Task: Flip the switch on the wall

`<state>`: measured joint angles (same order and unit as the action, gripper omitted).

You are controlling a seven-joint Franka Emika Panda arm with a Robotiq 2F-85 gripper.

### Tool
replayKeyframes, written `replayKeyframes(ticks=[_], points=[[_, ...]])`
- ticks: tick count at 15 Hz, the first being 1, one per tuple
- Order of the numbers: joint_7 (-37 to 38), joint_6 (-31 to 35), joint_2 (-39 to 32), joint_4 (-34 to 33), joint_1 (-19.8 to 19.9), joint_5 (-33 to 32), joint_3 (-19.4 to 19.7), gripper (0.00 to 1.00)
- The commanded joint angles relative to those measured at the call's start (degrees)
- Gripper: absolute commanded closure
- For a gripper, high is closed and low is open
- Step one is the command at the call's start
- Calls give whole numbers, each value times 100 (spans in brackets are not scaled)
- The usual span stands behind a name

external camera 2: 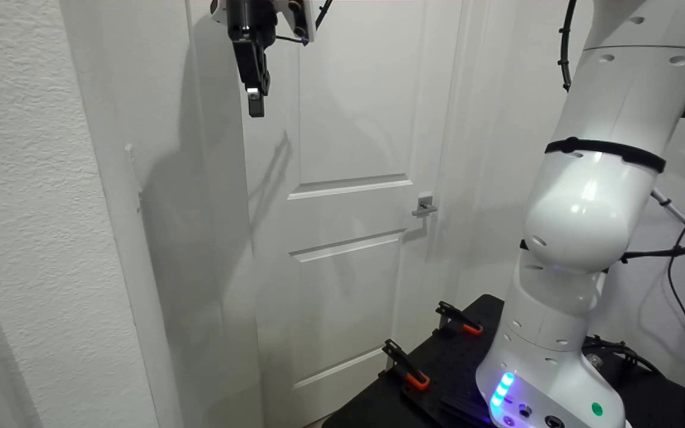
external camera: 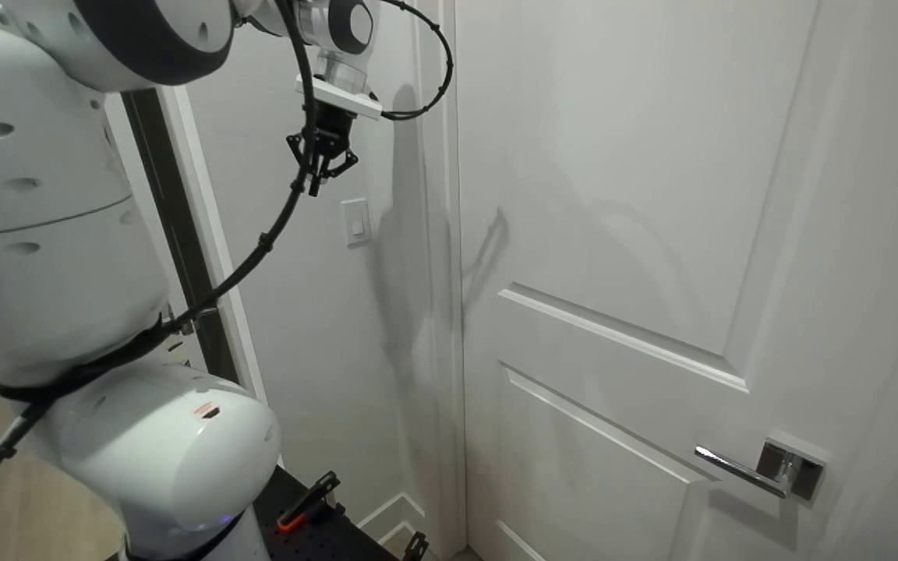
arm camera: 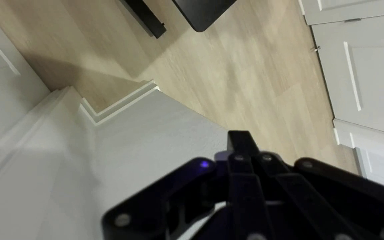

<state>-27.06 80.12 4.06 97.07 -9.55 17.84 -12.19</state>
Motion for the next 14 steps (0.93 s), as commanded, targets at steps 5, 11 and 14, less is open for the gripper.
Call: replayKeyframes(ticks=[5, 11, 14], points=[[-103, 25, 584, 454, -78, -185, 183, 35], [-83, 627, 589, 704, -159, -819, 150, 0], [-22, 885, 375, 775, -218, -907, 117, 0]])
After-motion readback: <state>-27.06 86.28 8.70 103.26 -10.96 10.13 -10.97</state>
